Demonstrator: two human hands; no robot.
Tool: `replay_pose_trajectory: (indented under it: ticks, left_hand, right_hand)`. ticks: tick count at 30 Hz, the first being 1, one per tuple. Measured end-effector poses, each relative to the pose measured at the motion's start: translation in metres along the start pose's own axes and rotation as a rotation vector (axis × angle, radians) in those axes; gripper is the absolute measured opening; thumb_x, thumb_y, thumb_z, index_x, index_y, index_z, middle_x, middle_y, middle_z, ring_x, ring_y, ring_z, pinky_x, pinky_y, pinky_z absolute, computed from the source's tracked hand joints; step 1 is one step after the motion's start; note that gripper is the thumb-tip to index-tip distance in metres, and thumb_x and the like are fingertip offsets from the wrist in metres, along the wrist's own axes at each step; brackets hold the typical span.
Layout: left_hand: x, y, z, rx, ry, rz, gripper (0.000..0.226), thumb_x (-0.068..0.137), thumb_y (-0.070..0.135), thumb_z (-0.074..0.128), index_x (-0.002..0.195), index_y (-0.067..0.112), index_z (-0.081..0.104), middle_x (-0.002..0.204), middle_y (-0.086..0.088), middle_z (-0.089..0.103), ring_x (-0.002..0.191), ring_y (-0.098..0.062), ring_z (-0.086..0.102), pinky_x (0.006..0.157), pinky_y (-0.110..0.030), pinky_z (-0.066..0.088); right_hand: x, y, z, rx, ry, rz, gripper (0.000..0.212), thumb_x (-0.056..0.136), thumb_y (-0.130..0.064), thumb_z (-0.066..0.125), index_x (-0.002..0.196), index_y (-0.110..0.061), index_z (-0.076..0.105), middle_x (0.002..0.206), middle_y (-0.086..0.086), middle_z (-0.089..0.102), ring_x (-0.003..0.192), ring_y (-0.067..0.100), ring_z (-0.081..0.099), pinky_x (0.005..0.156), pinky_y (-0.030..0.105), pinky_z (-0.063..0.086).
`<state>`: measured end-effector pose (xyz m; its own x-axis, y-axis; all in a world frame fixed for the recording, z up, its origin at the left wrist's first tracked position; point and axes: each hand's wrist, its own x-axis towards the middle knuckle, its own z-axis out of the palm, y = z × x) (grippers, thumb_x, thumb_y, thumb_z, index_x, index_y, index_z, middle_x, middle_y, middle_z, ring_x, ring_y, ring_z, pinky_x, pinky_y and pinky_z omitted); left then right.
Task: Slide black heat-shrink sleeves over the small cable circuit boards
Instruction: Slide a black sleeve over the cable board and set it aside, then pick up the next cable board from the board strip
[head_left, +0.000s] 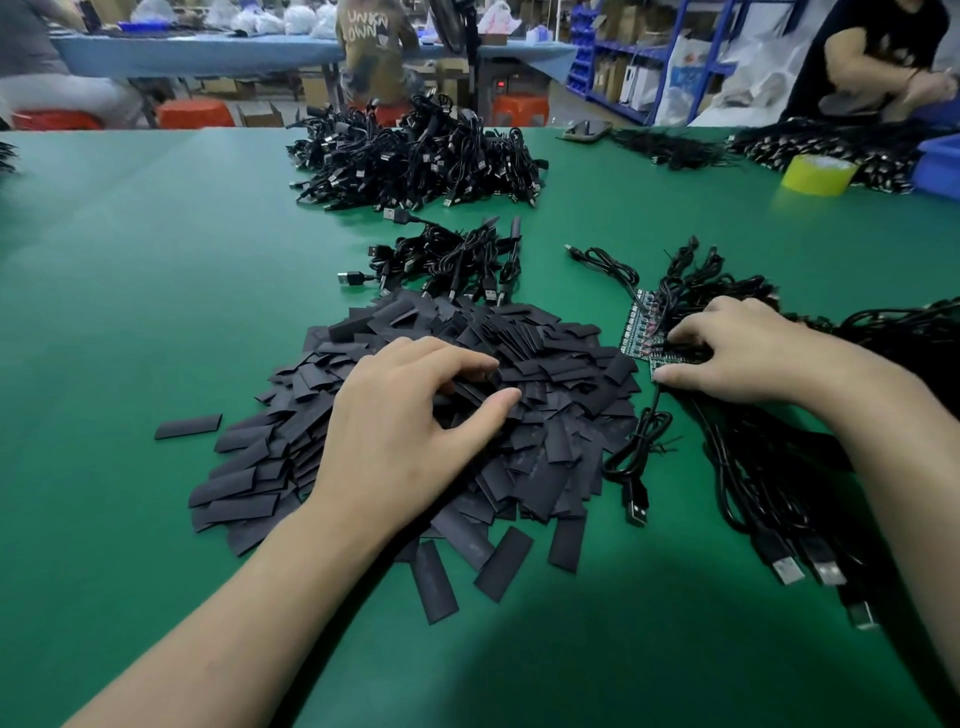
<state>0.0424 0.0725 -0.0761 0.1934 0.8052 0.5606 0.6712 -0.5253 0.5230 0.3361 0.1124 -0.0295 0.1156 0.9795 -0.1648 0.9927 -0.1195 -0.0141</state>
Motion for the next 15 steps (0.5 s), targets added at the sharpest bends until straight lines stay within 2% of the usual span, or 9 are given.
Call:
replay_pose_trajectory:
  ticks: [2, 6, 12, 15]
  left_hand:
    - [0.0, 0.0, 0.0, 0.004, -0.001, 0.008, 0.032, 0.088, 0.055, 0.066, 0.104, 0.03, 0.077, 0.095, 0.02, 0.068, 0.092, -0.005, 0.061, 0.088, -0.04, 0.053]
    - [0.001, 0.001, 0.0, 0.009, -0.008, 0.02, 0.031, 0.088, 0.053, 0.067, 0.105, 0.029, 0.077, 0.094, 0.02, 0.068, 0.089, -0.005, 0.061, 0.088, -0.039, 0.053]
    - [0.001, 0.001, 0.0, 0.012, -0.015, 0.03, 0.03, 0.089, 0.053, 0.068, 0.103, 0.029, 0.077, 0.093, 0.021, 0.067, 0.087, -0.005, 0.059, 0.087, -0.037, 0.051]
    - [0.0, 0.001, 0.0, 0.01, -0.016, 0.036, 0.028, 0.09, 0.051, 0.068, 0.103, 0.028, 0.077, 0.094, 0.02, 0.068, 0.087, -0.006, 0.06, 0.087, -0.038, 0.051]
  right_hand:
    - [-0.002, 0.001, 0.003, 0.042, 0.013, -0.003, 0.06, 0.089, -0.061, 0.064, 0.138, -0.027, 0.056, 0.139, 0.013, 0.048, 0.135, 0.035, 0.04, 0.111, 0.044, 0.038]
    - [-0.01, 0.005, 0.006, 0.116, 0.097, -0.027, 0.038, 0.085, -0.056, 0.07, 0.113, -0.033, 0.06, 0.129, 0.008, 0.052, 0.13, 0.031, 0.044, 0.109, 0.048, 0.04]
    - [-0.015, -0.001, 0.007, 0.04, 0.157, -0.072, 0.039, 0.09, -0.05, 0.069, 0.128, -0.04, 0.065, 0.135, 0.002, 0.051, 0.132, 0.026, 0.037, 0.106, 0.045, 0.037]
    - [-0.016, 0.001, 0.01, 0.063, 0.196, -0.126, 0.036, 0.09, -0.048, 0.069, 0.126, -0.045, 0.065, 0.129, -0.001, 0.053, 0.13, 0.023, 0.038, 0.105, 0.045, 0.037]
